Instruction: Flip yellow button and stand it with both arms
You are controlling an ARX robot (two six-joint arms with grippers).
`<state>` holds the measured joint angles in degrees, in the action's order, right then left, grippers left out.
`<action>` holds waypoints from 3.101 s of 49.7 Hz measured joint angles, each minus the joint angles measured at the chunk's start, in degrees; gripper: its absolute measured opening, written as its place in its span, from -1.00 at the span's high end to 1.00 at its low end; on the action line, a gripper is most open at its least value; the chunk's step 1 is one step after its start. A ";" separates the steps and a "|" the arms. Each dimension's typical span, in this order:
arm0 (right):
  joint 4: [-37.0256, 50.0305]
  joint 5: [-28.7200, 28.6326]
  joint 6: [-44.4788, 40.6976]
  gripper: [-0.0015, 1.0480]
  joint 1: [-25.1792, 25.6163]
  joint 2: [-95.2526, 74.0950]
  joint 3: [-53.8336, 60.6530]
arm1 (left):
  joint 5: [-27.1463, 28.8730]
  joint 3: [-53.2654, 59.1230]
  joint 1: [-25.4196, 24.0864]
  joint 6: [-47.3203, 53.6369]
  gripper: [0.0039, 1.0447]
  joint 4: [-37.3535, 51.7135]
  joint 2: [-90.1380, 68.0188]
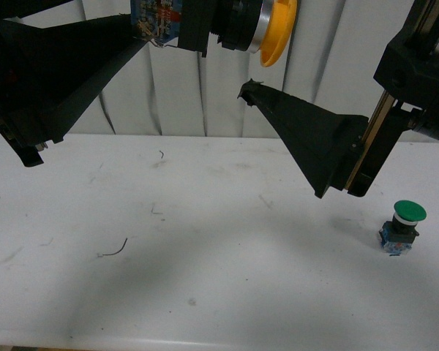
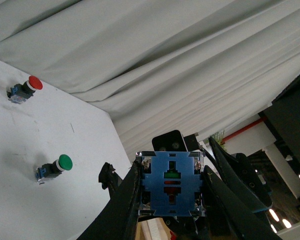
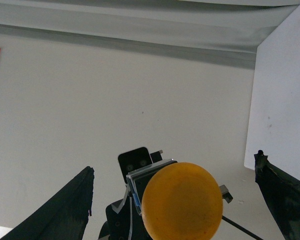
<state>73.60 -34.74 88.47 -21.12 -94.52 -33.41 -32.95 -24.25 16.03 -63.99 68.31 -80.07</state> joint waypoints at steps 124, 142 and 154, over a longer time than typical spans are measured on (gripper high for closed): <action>-0.09 1.53 -1.92 0.30 0.55 0.33 0.46 | 33.09 18.84 -16.22 63.14 0.97 -52.39 58.84; -0.09 1.44 -1.97 0.30 0.55 0.07 0.39 | 32.98 21.20 -16.02 63.14 0.97 -55.28 64.13; 0.02 1.49 -1.97 0.30 0.50 -0.66 0.26 | 32.89 23.74 -16.02 63.14 0.97 -57.46 68.67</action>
<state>73.63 -33.26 86.50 -20.62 -95.18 -33.15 -0.05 -0.51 0.01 -0.84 10.85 -11.40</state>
